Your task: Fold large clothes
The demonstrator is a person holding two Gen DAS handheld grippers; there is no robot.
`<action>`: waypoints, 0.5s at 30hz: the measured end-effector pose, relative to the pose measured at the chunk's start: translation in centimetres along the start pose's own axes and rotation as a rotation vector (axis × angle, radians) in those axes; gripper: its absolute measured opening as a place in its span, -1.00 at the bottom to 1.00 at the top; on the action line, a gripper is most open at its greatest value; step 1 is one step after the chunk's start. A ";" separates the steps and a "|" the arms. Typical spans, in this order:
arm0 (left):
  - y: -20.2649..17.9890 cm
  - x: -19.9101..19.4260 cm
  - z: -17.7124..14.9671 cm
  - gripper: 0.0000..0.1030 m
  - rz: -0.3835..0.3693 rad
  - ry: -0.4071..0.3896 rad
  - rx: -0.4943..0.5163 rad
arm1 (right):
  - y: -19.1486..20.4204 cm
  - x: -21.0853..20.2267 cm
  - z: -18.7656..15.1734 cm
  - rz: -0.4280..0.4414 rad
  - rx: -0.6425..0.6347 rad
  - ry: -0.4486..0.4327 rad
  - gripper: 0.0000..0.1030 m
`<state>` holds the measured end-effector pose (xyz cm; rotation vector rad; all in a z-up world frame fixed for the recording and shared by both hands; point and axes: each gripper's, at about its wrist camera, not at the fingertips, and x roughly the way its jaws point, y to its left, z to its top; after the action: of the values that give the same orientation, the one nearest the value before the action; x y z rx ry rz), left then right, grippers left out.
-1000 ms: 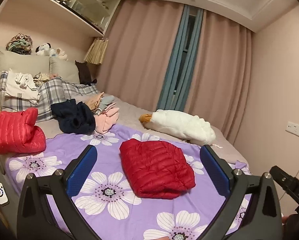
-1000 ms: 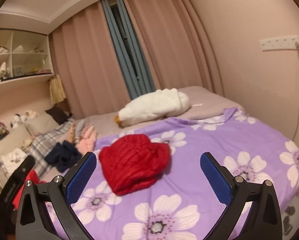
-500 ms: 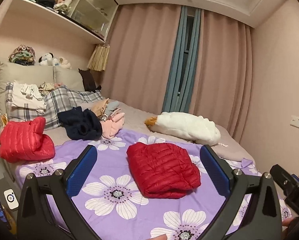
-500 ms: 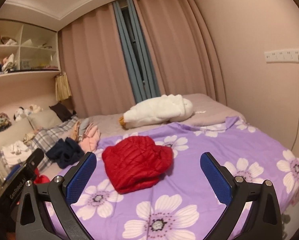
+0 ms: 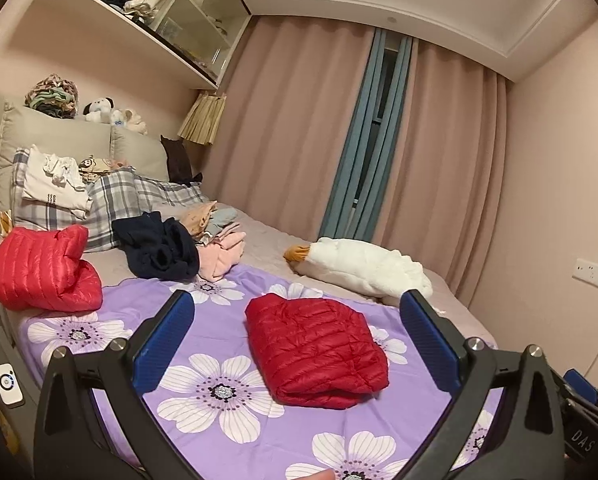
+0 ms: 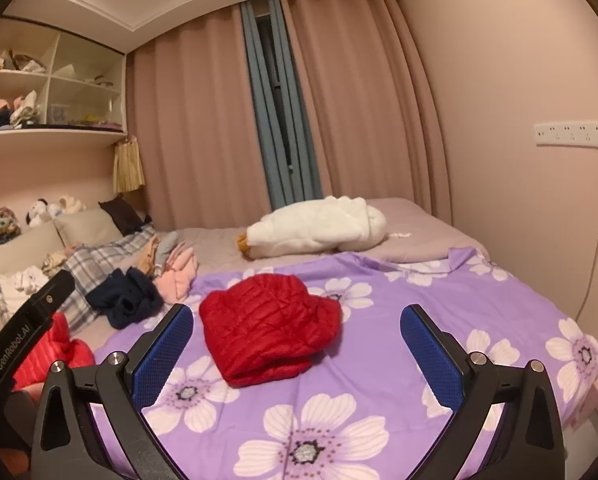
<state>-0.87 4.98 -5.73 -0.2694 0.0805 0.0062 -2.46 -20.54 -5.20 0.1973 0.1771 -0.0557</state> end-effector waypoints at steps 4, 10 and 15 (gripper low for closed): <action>-0.3 0.0 -0.2 1.00 0.021 0.001 0.020 | 0.1 -0.1 0.0 0.003 0.003 0.001 1.00; 0.3 0.3 -0.1 1.00 0.018 0.030 -0.009 | 0.5 -0.3 0.0 -0.019 -0.022 -0.001 1.00; 0.4 0.1 0.0 1.00 0.039 0.038 -0.019 | 0.4 -0.4 0.0 -0.013 -0.023 0.000 1.00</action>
<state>-0.74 5.37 -5.80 -0.2872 0.1239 0.0411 -2.79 -20.13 -5.06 0.1734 0.1790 -0.0666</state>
